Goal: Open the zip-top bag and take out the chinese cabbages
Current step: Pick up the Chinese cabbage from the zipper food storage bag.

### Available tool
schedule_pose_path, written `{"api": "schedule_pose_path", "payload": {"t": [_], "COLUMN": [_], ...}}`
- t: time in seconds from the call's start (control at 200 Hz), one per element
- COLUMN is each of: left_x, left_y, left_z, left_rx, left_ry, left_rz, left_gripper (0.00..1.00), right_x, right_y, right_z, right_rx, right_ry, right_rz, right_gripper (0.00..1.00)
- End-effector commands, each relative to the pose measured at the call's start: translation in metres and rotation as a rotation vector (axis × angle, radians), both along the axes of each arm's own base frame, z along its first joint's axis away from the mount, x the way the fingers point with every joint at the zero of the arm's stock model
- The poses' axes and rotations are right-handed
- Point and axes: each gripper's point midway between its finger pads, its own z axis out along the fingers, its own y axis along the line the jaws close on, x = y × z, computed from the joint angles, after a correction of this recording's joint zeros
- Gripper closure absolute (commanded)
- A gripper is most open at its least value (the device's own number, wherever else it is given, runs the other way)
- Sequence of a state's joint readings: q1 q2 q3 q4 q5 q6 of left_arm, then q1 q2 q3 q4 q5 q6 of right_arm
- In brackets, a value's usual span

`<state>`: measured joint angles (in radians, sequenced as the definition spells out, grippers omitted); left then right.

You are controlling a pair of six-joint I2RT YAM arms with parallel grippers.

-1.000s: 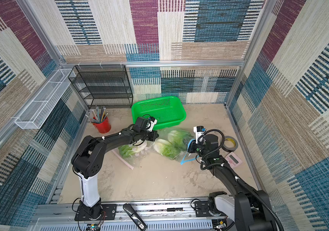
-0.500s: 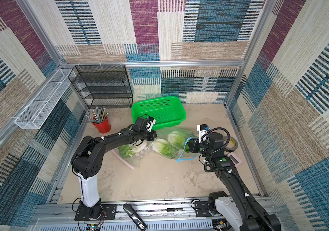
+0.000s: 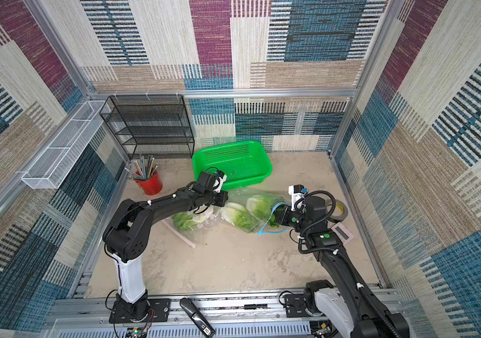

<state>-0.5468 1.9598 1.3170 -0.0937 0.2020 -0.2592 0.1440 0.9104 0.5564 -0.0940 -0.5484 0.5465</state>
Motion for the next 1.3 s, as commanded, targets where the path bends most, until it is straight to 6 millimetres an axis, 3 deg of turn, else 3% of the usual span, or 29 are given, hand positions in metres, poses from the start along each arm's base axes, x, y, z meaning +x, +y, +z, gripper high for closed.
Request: {"api": "schedule_pose_path", "payload": {"t": [0.0,0.23,0.436,0.932,1.177,1.292], "left_x": [-0.003,-0.006,-0.005,0.002,0.002,0.002], "left_y": [-0.008,-0.014,-0.008,0.011,0.021,0.023], "left_z": [0.006,0.008,0.004,-0.016,-0.024,-0.027], "left_rx": [-0.036,-0.014,0.021,0.164,0.212,0.232], "left_ry": [0.006,-0.019,-0.029,-0.025,-0.037,-0.039], "left_rz": [-0.015,-0.026,-0.005,0.022,0.032,0.03], "left_gripper": [1.0,1.0,1.0,1.0,1.0,1.0], "right_x": [0.013,0.025,0.03,0.006,-0.004,-0.008], "right_y": [0.002,0.016,0.007,-0.003,-0.006,-0.015], "right_z": [0.025,0.022,0.017,0.015,0.034,0.061], "right_rx": [0.041,0.011,-0.072,-0.225,-0.199,-0.164], "right_ry": [-0.101,-0.082,-0.043,0.017,0.022,-0.041], "right_rz": [-0.027,-0.056,-0.122,-0.099,-0.103,-0.13], "right_gripper": [0.99,0.99,1.0,1.0,1.0,1.0]}}
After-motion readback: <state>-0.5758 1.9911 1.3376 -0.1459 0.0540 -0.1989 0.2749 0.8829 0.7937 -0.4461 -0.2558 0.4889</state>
